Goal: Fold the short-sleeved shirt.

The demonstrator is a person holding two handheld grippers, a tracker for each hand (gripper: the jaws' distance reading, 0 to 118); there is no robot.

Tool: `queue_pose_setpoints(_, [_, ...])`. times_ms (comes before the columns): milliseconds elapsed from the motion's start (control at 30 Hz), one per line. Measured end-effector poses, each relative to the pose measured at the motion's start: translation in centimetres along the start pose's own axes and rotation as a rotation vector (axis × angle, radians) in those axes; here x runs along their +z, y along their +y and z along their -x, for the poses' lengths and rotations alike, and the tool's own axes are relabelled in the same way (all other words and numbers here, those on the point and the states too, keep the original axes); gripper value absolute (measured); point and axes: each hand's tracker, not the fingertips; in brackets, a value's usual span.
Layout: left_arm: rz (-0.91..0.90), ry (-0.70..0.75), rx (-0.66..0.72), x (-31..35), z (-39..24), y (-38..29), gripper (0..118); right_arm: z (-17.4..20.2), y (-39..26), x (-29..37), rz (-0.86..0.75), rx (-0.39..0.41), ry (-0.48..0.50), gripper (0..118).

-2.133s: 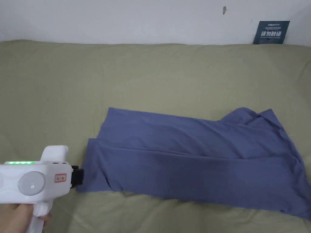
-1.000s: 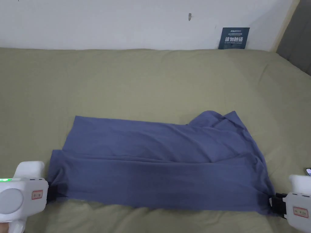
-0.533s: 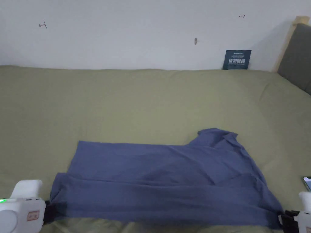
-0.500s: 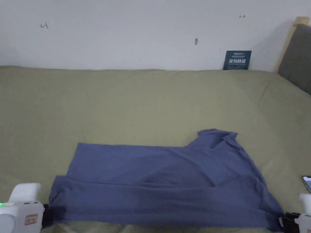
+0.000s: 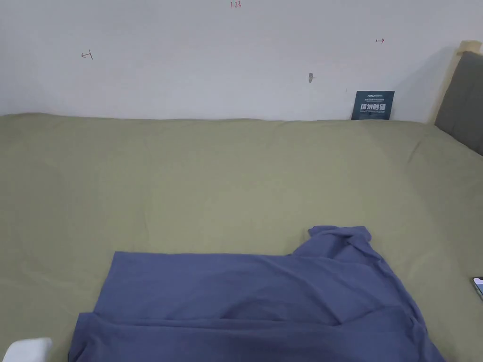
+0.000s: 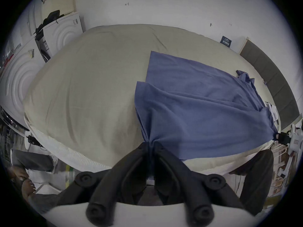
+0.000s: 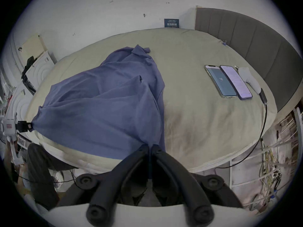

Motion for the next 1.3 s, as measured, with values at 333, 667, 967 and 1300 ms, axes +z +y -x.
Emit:
queue_pose_setpoints(333, [-0.164,-0.033,-0.026,1.0,-1.4,6.5,108,0.5,6.0,1.4,-0.14,-0.048,-0.006,99])
queue_pose_setpoints(667, [-0.115,-0.01,-0.047,-7.9,-3.1,17.7,16,2.8,13.8,-3.8,-0.157,0.007,-0.1,0])
queue_pose_setpoints(967, [0.009,0.113,-0.133,-17.2,-3.6,21.3,115,1.5,14.9,-8.9,-0.065,0.02,-0.1,0])
queue_pose_setpoints(1300, [0.038,0.03,-0.111,-16.7,-4.8,21.4,11,1.7,16.1,-11.6,-0.036,0.052,-0.101,0])
